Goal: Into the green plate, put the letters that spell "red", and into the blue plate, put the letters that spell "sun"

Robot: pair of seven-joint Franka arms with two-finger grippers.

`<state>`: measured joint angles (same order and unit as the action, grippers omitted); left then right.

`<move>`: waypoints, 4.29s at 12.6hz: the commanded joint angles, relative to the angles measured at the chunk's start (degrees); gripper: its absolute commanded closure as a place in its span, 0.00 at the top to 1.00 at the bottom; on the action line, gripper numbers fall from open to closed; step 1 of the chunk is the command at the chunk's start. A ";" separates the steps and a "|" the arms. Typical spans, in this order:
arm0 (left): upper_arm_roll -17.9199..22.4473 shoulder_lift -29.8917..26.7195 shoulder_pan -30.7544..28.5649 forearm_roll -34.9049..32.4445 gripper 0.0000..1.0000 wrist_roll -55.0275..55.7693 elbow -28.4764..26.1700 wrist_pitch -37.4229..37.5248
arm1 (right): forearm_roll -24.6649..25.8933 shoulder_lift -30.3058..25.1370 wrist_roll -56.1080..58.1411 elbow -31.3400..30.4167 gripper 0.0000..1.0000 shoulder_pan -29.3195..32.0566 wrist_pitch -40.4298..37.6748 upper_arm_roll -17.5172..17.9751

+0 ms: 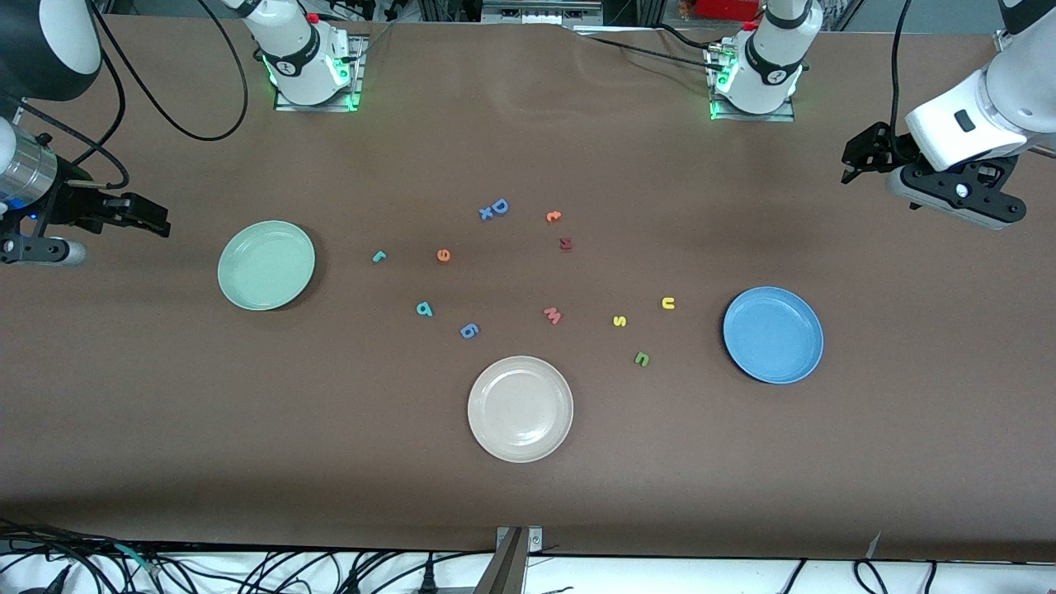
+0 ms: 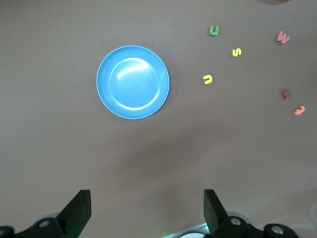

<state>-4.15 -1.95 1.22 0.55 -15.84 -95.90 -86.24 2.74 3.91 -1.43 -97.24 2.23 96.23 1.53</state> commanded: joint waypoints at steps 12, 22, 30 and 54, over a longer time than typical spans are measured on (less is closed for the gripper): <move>0.91 -0.86 -3.59 -0.37 1.00 0.19 2.03 6.35 | 1.39 0.31 -0.33 1.08 0.99 -0.56 -0.17 -0.48; 0.81 -0.86 -3.68 -0.11 1.00 0.28 2.65 6.53 | 1.39 0.40 -0.50 1.08 0.99 -0.65 -0.17 -0.48; 0.73 1.24 -2.72 -0.63 1.00 2.92 3.60 6.00 | 1.39 0.40 -0.33 1.08 1.00 -0.65 0.10 -0.48; -0.15 34.63 14.60 2.44 1.00 14.78 6.42 -32.74 | 1.48 0.49 -0.33 1.00 1.00 -0.56 -0.34 -0.48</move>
<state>-4.70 29.58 15.31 1.32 -1.87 -91.06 -116.08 3.37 4.11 -1.43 -96.99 2.16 96.48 1.43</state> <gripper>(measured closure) 0.000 0.000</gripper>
